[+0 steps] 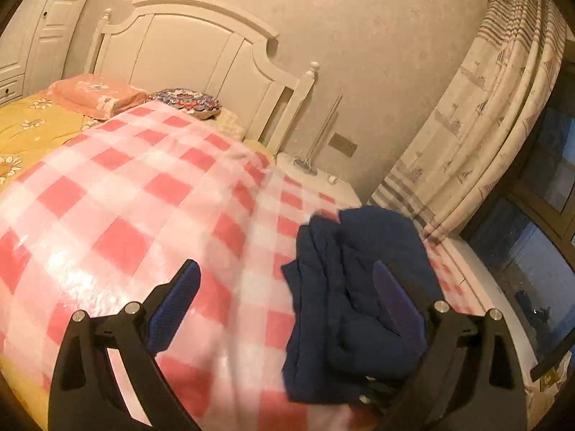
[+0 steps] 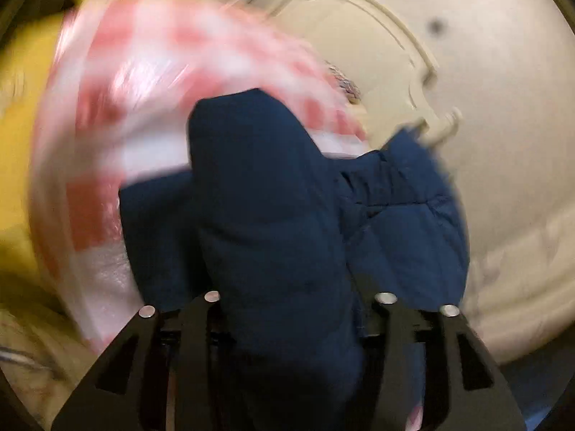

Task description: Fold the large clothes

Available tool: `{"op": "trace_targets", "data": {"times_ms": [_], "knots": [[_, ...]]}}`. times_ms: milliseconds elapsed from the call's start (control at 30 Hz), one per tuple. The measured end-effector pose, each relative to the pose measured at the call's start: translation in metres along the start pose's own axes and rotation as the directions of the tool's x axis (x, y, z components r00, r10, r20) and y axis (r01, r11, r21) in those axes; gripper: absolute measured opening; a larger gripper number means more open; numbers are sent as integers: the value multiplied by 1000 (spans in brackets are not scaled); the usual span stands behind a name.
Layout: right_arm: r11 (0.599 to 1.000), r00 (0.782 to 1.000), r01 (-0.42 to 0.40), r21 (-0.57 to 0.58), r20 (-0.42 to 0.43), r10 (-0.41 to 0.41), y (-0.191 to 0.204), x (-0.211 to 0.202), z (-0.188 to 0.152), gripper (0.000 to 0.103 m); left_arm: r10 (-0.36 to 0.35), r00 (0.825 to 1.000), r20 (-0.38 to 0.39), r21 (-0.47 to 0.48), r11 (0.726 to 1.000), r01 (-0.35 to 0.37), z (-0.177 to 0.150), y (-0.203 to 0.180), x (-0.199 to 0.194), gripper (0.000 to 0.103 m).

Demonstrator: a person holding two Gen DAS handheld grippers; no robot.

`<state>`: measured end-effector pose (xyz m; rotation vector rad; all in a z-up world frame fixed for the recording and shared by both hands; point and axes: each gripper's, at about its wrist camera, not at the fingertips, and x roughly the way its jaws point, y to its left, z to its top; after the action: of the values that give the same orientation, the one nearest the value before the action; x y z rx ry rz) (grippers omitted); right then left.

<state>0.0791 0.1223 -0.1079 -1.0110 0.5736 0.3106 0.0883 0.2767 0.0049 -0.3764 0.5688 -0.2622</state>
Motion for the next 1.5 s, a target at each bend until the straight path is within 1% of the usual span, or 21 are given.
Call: {"op": "trace_targets", "data": {"times_ms": [33, 133, 267, 367, 500, 567, 667, 733, 767, 833, 867, 933, 967, 1000, 1100, 1233, 1300, 1367, 1433, 1467, 1500], "knots": [[999, 999, 35, -34, -6, -35, 12, 5, 4, 57, 4, 1000, -13, 7, 1000, -4, -4, 0, 1, 96], [1000, 1000, -1, 5, -9, 1, 5, 3, 3, 57, -7, 998, -60, 19, 1000, 8, -13, 2, 12, 96], [998, 999, 37, -45, 22, -36, 12, -1, -4, 57, -38, 995, -94, 78, 996, 46, 5, -20, 36, 96], [992, 995, 97, -82, 45, -93, 26, -4, -7, 57, -79, 988, -134, 233, 966, 109, 34, -79, 60, 100], [984, 987, 154, -86, 65, -149, 32, -3, -5, 57, -92, 967, -238, 355, 918, 175, 52, -146, 112, 101], [981, 982, 177, -83, 75, -171, 34, -3, -9, 57, -45, 954, -297, 394, 904, 165, 50, -169, 149, 100], [977, 978, 197, -87, 86, -189, 38, -5, -10, 57, 88, 930, -357, 445, 891, 87, 32, -183, 210, 100], [974, 978, 195, -117, 102, -184, 38, -13, -15, 57, 189, 918, -348, 519, 855, 20, 14, -177, 243, 101], [975, 980, 178, -133, 112, -164, 37, -19, -18, 57, 167, 918, -361, 516, 855, 47, 6, -167, 255, 101], [987, 987, 63, -145, 156, -40, 29, -42, -30, 64, 94, 921, -378, 414, 907, 77, 8, -140, 260, 101], [991, 984, 19, -129, 179, 4, 24, -52, -35, 69, 107, 926, -363, 381, 924, 42, 9, -128, 258, 101], [986, 954, -162, -46, 250, 169, 2, -79, -55, 82, 114, 939, -325, 339, 941, 4, 7, -113, 251, 101], [972, 932, -234, 3, 287, 223, -11, -89, -65, 82, 104, 945, -310, 306, 952, -4, 5, -104, 248, 101], [956, 915, -282, 76, 321, 244, -28, -96, -76, 82, 97, 948, -302, 279, 960, -10, 4, -99, 246, 101], [895, 906, -323, 307, 372, 199, -83, -100, -105, 81, 88, 952, -295, 184, 982, -34, 5, -79, 243, 101], [733, 909, -376, 567, 379, 173, -144, -78, -131, 78, 86, 950, -301, 138, 989, -45, 8, -68, 246, 101], [693, 912, -390, 606, 360, 199, -146, -63, -137, 78, 110, 954, -279, 162, 985, -66, 7, -74, 242, 101], [705, 914, -402, 585, 299, 273, -121, -39, -132, 80, 125, 958, -260, 183, 980, -78, 6, -78, 239, 101], [796, 942, -319, 515, 264, 207, -93, -31, -122, 89, 150, 961, -232, 205, 973, -102, 5, -80, 235, 101], [821, 950, -290, 492, 252, 185, -87, -31, -120, 89, 158, 962, -221, 211, 971, -111, 4, -81, 234, 101], [816, 949, -300, 494, 241, 202, -87, -30, -120, 89, 168, 963, -211, 218, 968, -122, 4, -82, 233, 101]]}}
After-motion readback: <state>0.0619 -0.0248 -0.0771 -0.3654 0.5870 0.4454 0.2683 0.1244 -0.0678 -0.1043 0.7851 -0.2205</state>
